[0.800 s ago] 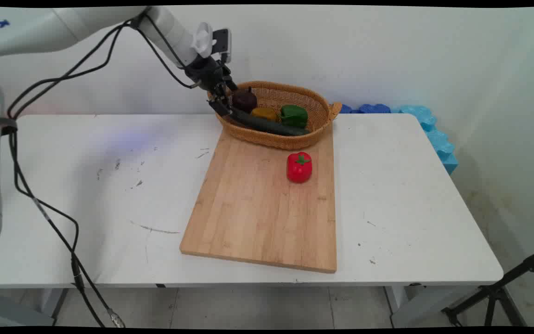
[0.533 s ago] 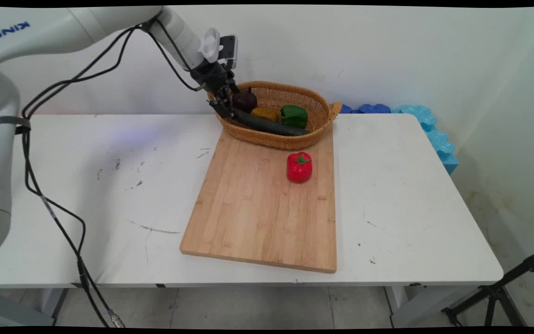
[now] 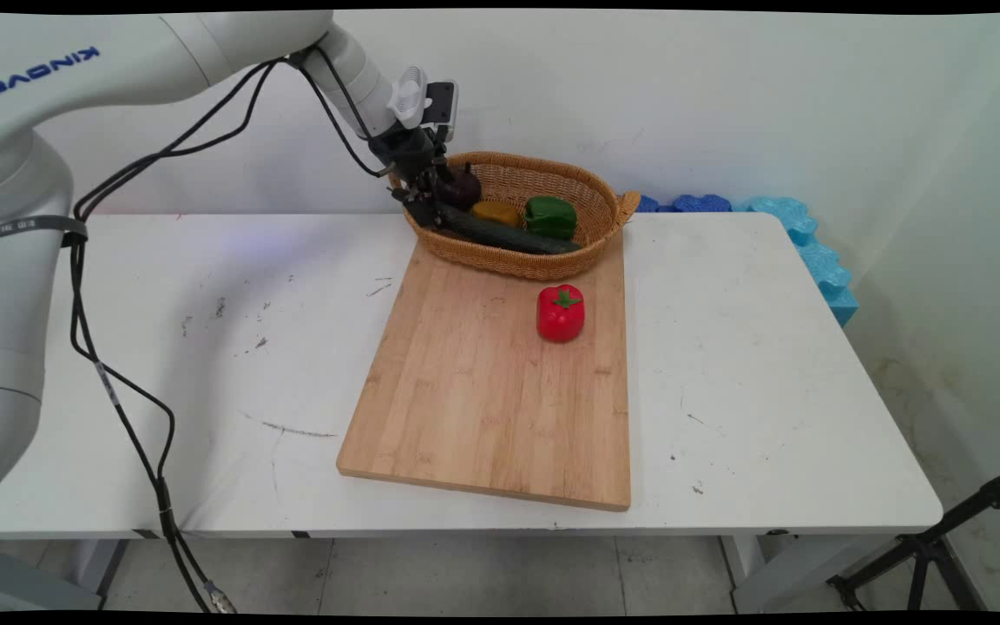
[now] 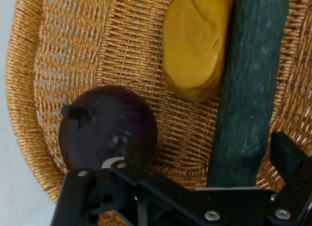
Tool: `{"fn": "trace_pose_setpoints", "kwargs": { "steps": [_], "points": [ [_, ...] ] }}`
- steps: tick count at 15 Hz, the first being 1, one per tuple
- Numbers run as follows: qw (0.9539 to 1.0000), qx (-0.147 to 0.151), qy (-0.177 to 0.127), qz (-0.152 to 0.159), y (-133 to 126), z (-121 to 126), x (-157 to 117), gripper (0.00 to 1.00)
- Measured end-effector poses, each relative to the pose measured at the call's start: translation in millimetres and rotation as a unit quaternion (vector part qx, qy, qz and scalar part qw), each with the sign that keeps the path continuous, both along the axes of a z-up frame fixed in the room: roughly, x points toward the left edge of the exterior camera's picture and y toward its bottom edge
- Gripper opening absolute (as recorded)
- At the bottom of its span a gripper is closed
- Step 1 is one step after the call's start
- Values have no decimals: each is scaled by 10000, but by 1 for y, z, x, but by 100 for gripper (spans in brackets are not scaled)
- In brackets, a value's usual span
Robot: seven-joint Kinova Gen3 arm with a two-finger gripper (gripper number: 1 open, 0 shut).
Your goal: Pick up the cucumber from the vegetable basket
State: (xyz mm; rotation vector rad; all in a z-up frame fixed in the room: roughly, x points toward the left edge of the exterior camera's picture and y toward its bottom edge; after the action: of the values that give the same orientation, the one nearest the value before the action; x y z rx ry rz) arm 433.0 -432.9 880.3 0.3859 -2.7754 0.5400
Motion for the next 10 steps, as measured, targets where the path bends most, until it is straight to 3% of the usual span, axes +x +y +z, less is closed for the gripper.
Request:
{"fn": "trace_pose_setpoints", "kwargs": {
  "steps": [5,6,10],
  "points": [
    [9999,67,-80,-62,-6,-8,-2,100],
    [9999,82,-94,-79,-7,-10,-3,0],
    [9996,136,-139,-187,-8,-13,-4,0]
  ]
}}
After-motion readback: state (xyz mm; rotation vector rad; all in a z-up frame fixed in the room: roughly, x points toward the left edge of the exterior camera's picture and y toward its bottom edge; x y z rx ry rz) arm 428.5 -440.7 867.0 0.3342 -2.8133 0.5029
